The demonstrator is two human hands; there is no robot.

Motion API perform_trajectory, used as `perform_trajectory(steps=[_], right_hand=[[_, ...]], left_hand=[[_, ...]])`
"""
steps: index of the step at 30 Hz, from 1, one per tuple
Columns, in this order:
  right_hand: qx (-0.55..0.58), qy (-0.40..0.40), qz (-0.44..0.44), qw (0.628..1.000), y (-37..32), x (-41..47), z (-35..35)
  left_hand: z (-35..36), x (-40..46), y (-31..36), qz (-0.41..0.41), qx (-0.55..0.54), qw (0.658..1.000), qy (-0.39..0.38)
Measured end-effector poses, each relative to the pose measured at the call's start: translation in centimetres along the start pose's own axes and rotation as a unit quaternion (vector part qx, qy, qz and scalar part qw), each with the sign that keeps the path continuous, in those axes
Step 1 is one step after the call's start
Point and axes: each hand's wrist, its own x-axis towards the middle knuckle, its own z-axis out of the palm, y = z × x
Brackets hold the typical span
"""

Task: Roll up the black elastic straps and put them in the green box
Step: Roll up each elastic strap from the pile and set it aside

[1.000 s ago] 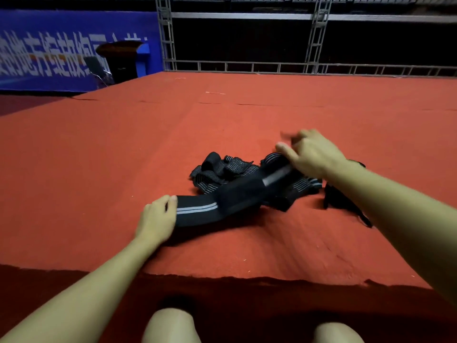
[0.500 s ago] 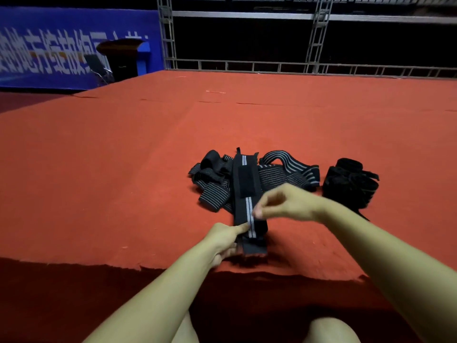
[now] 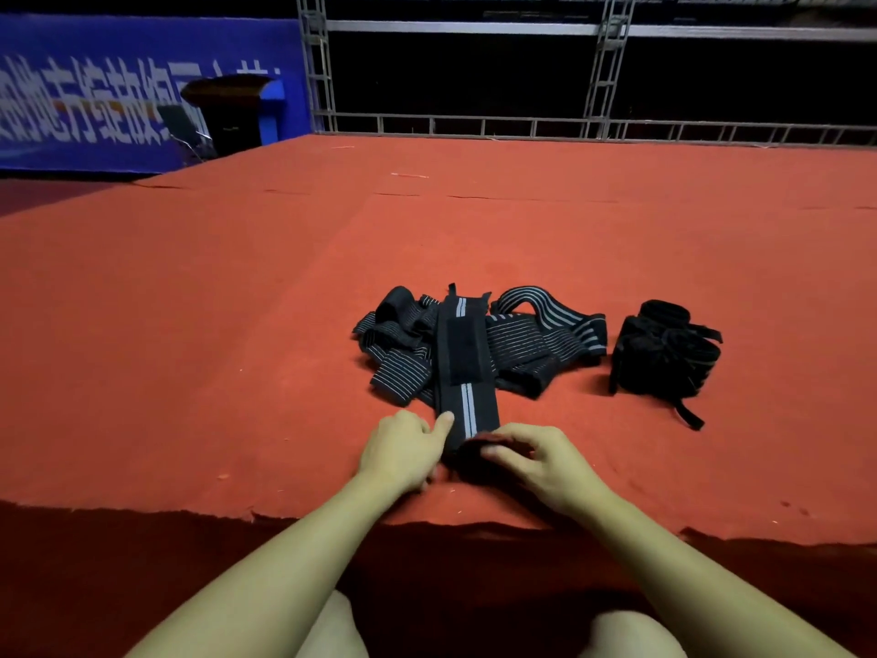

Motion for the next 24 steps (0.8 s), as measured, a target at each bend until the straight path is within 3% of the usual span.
perform_trajectory(steps=[1, 3, 6, 9, 12, 20, 24], right_hand=[[-0.002, 0.003, 0.018, 1.000, 0.2, 0.4, 0.0], [-0.011, 0.003, 0.030, 0.999, 0.2, 1.4, 0.1], [0.048, 0.015, 0.038, 0.998, 0.1, 2.6, 0.5], [0.159, 0.036, 0.069, 0.984, 0.3, 3.1, 0.9], [0.146, 0.047, 0.055, 0.987, 0.6, 3.3, 1.0], [-0.112, 0.050, -0.042, 0.992, 2.2, 2.3, 0.5], [-0.138, 0.045, -0.051, 0.988, 2.2, 1.5, 0.8]], left_hand=[[0.1, 0.1, -0.5, 0.048, 0.062, 0.995, 0.066], [0.3, 0.4, -1.7, 0.164, 0.037, 0.978, 0.122], [0.9, 0.5, -3.0, 0.326, -0.059, 0.939, 0.093], [1.6, 0.4, -3.3, 0.400, -0.011, 0.912, 0.087], [1.7, 0.6, -3.4, 0.408, 0.033, 0.908, 0.092], [2.0, 0.8, -3.7, 0.402, 0.052, 0.909, 0.101], [2.1, 0.9, -3.5, 0.402, 0.044, 0.911, 0.082]])
